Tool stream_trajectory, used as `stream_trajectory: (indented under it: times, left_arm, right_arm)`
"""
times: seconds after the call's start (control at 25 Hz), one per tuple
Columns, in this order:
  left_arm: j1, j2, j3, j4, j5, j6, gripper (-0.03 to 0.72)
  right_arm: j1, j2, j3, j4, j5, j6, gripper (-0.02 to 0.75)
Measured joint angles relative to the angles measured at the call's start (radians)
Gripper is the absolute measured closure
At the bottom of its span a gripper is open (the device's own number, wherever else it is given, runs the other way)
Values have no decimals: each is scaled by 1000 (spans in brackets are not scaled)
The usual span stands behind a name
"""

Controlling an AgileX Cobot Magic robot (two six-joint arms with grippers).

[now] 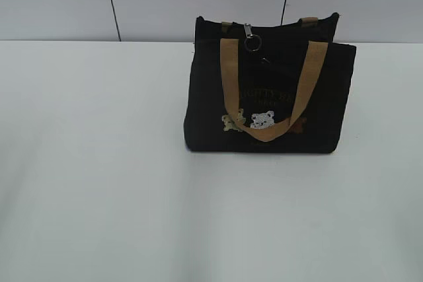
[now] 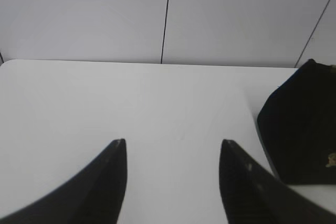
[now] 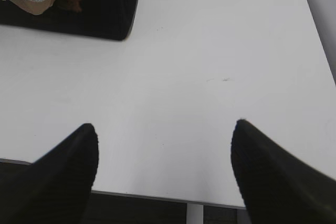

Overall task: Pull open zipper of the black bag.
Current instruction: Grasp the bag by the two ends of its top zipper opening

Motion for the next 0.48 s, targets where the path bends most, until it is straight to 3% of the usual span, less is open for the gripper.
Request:
stream_trajectory:
  times: [0.48]
  left_arm:
    - [-139, 546, 0, -38, -505, 20, 347]
  right_arm:
    - [0, 0, 0, 0, 0, 0, 143]
